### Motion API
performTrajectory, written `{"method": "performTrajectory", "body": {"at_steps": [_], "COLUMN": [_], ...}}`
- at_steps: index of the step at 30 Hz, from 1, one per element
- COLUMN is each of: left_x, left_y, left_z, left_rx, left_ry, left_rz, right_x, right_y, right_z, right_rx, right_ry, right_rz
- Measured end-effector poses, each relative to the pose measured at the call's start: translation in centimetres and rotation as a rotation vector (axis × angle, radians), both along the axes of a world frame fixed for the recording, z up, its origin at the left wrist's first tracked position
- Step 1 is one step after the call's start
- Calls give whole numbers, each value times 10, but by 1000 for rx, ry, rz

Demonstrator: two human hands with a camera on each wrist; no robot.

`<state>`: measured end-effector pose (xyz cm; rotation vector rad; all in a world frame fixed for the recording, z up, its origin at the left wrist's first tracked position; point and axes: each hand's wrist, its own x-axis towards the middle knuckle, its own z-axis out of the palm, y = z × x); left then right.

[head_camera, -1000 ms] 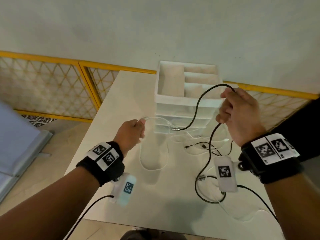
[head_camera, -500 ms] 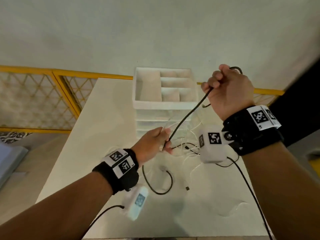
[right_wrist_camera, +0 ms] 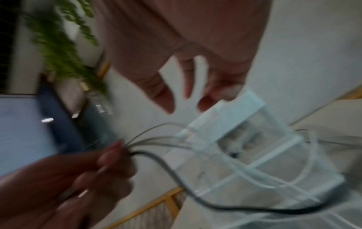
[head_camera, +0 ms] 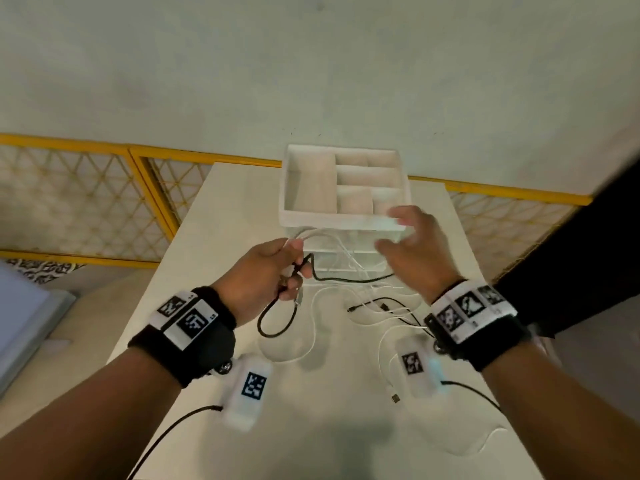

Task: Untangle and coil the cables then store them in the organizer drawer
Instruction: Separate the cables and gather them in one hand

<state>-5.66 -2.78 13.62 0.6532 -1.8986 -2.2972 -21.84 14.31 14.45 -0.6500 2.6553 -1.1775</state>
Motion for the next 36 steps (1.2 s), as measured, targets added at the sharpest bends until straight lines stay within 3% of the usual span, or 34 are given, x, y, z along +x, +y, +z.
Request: {"method": "performTrajectory", "body": {"at_steps": [2,4,6,14,19,21,24,26,28,32,36], "left_x": [-6,-8,-7,13,21,23,23,23,22,18,17], "left_y": [4,7,7,-10,-14,-15,-15,-15,-16,-17,-13], "left_z": [8,14,16,-8,-12,-10,-6,-4,-3,0,5], "left_rx": [6,4,10,-124,-59,-90,-129,-196,-259,-299,-295], "left_ry": [35,62,71,-43,-103,-148,-167,-167,-171,-188,-141], "left_rz": [-41,-65,-63,-47,-119,-184,-152,-112,-99,-70,-35], "right_x": [35,46,37,-29,-56,-67,-81,-90,-101,-109,-116], "right_y": [-16,-27,-31,-1,11,12,13,15,14,11,20], "right_z": [6,0,-1,34,24,17,13,15,22,57,55], "right_rx": [-35,-37,-69,-137,-93,-113,-93,-23,-69,-360,-433], "right_ry": [69,210,268,226,180,60,-386,-514,-422,-17,102], "right_rz": [340,467,385,-96,-215,-283,-313,-306,-259,-28,27]}}
